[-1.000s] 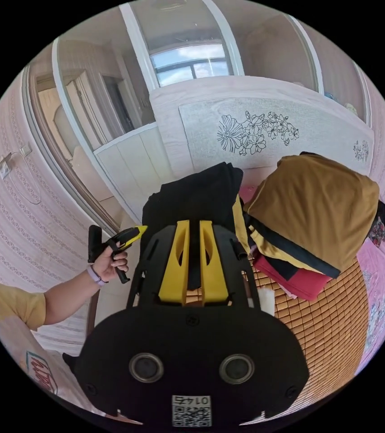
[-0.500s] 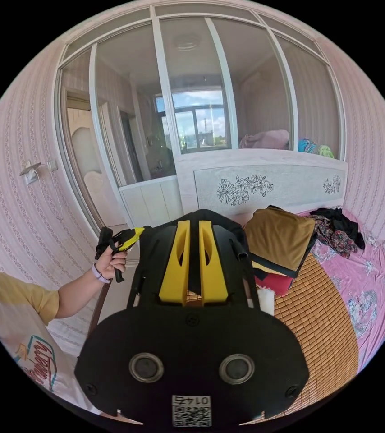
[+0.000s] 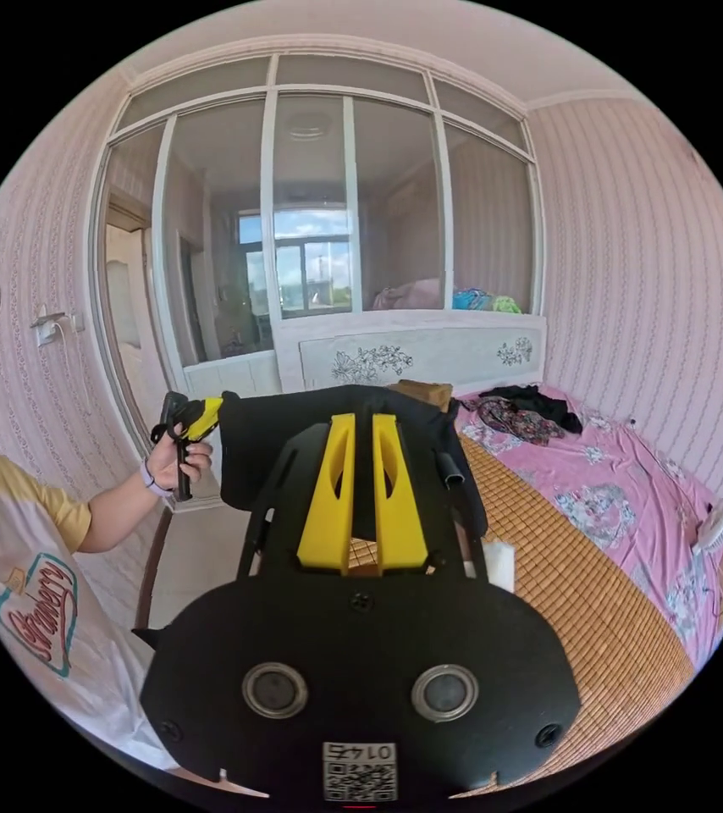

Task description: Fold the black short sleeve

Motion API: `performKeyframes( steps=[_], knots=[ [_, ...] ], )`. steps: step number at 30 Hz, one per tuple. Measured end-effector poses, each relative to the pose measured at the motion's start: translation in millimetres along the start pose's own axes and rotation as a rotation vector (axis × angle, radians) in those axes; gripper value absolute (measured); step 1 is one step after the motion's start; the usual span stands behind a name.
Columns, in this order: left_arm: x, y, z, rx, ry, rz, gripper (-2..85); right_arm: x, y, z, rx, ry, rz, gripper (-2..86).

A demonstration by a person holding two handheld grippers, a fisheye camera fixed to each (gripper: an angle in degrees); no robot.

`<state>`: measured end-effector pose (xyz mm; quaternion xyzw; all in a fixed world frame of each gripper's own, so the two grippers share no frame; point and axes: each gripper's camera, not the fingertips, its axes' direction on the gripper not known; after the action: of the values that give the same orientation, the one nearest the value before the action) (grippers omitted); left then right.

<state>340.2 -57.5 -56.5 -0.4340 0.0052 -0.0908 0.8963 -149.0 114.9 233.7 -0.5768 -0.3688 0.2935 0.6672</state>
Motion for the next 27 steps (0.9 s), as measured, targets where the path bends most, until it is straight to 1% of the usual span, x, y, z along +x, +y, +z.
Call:
performKeyframes(
  steps=[2, 3, 5, 6, 8, 11, 16, 21, 24, 26, 27],
  knots=[
    [-8.0, 24.6, 58.5, -0.038, 0.082, -0.024, -1.0, 19.9, 59.5, -19.5, -0.036, 0.058, 0.073, 2.8],
    [-12.6, 32.4, 72.5, -0.042, 0.107, -0.047, -1.0, 24.3, 75.9, -23.3, -0.047, 0.070, 0.095, 2.8],
    [-35.1, 65.8, 129.7, -0.107, 0.187, -0.177, -1.0, 39.7, 144.1, -33.6, -0.098, 0.126, 0.189, 2.8],
    [-39.4, 73.7, 143.1, -0.130, 0.198, -0.202, -1.0, 43.3, 160.7, -35.6, -0.112, 0.142, 0.217, 2.8],
    [-47.6, 101.7, 191.7, -0.204, 0.209, -0.246, -1.0, 56.4, 216.7, -45.8, -0.134, 0.188, 0.342, 2.7],
    [-53.2, 122.8, 234.8, -0.226, 0.241, -0.284, -1.0, 65.5, 257.7, -55.2, -0.102, 0.168, 0.414, 2.7],
    [-62.8, 132.8, 277.6, -0.199, 0.276, -0.355, -1.0, 70.6, 273.9, -40.0, -0.081, 0.119, 0.389, 2.6],
    [-51.5, 125.3, 316.6, -0.251, 0.262, -0.333, -1.0, 64.8, 273.7, -24.5, -0.009, 0.083, 0.316, 2.6],
    [-31.7, 128.4, 352.1, -0.347, 0.283, -0.281, -1.0, 62.3, 294.5, -25.9, 0.028, 0.094, 0.311, 2.7],
    [-19.9, 161.2, 391.3, -0.490, 0.257, -0.268, -1.0, 66.2, 332.3, -25.0, 0.003, 0.157, 0.374, 2.9],
    [-19.6, 173.8, 401.9, -0.531, 0.252, -0.273, -1.0, 68.3, 344.9, -23.1, -0.017, 0.182, 0.399, 2.9]
  ],
)
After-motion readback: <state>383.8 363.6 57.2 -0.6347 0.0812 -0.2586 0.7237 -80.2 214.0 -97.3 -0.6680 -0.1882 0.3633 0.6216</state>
